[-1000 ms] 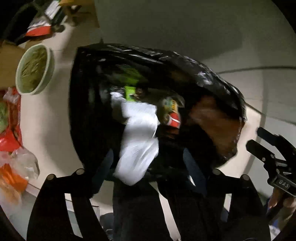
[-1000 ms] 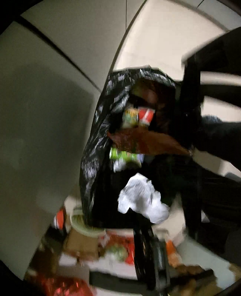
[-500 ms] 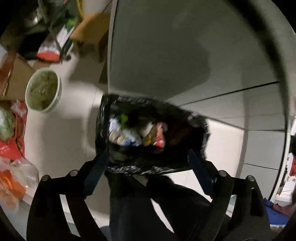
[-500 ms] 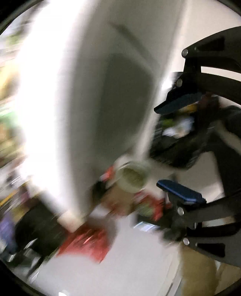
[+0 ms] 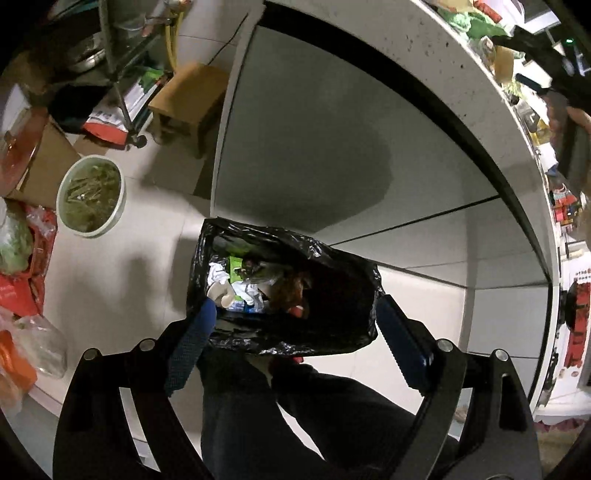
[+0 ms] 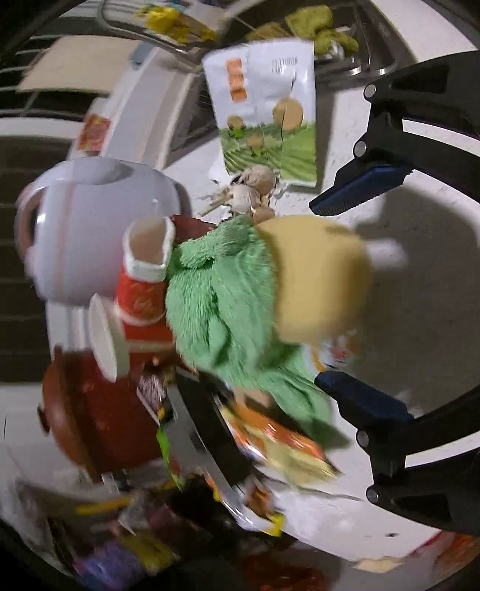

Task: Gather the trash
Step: 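Grasp the yellow sponge with green cloth using the right tool, then pull the green cloth off the sponge with the left tool while the right tool holds the sponge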

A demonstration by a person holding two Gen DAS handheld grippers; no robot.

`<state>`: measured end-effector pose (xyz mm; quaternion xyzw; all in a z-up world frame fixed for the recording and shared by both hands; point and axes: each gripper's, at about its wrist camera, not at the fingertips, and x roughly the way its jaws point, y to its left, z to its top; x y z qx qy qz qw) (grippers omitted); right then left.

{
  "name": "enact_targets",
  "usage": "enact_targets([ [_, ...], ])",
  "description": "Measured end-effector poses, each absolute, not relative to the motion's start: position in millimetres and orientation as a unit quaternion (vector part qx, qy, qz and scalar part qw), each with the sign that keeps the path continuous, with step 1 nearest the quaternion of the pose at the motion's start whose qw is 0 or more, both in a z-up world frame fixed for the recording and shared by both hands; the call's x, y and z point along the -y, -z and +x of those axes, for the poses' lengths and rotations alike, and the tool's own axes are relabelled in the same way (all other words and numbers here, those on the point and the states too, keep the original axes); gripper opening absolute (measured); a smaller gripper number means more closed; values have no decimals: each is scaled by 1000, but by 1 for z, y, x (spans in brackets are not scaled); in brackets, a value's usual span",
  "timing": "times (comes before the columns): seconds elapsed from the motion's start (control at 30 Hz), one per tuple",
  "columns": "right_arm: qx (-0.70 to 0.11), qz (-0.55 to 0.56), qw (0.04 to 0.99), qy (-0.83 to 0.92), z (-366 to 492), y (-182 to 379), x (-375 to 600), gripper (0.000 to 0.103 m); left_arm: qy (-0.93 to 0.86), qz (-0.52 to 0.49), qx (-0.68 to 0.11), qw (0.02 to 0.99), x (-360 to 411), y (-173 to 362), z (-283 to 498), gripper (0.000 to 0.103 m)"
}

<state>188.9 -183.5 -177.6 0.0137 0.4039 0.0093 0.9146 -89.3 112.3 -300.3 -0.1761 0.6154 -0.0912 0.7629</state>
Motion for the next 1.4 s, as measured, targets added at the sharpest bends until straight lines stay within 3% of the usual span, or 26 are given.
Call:
enact_targets([
  [0.03,-409,20,912,-6,194,182,186,75,90,-176,-614,764,-113,299,-90,86],
  [0.07,-415,29,909,-7,196,183,191,56,89,-177,-613,765,-114,298,-91,86],
  [0.1,-422,47,905,-9,199,184,197,55,89,-179,-611,766,-115,296,-91,86],
  [0.27,-414,95,904,-46,179,167,217,31,104,-189,-587,780,-114,273,-80,86],
  [0.37,-422,121,896,-69,158,162,228,24,133,-181,-564,795,-99,250,-64,86],
  [0.7,-434,202,868,-132,60,152,264,20,230,-124,-496,828,-13,182,24,86],
  [0.9,-429,219,864,-148,29,146,280,20,278,-136,-511,802,53,181,70,86],
  [1.07,-420,192,875,-146,30,132,287,20,186,63,-433,880,103,164,78,86],
  [1.3,-414,126,885,-169,50,102,273,20,207,123,-405,882,133,154,99,86],
  [1.33,-414,123,886,-171,52,100,272,20,212,105,-406,883,128,152,105,84],
  [1.37,-413,115,887,-172,53,97,270,20,216,93,-405,883,125,151,109,69],
  [1.4,-413,111,888,-171,54,96,269,20,219,82,-409,882,120,150,114,39],
])
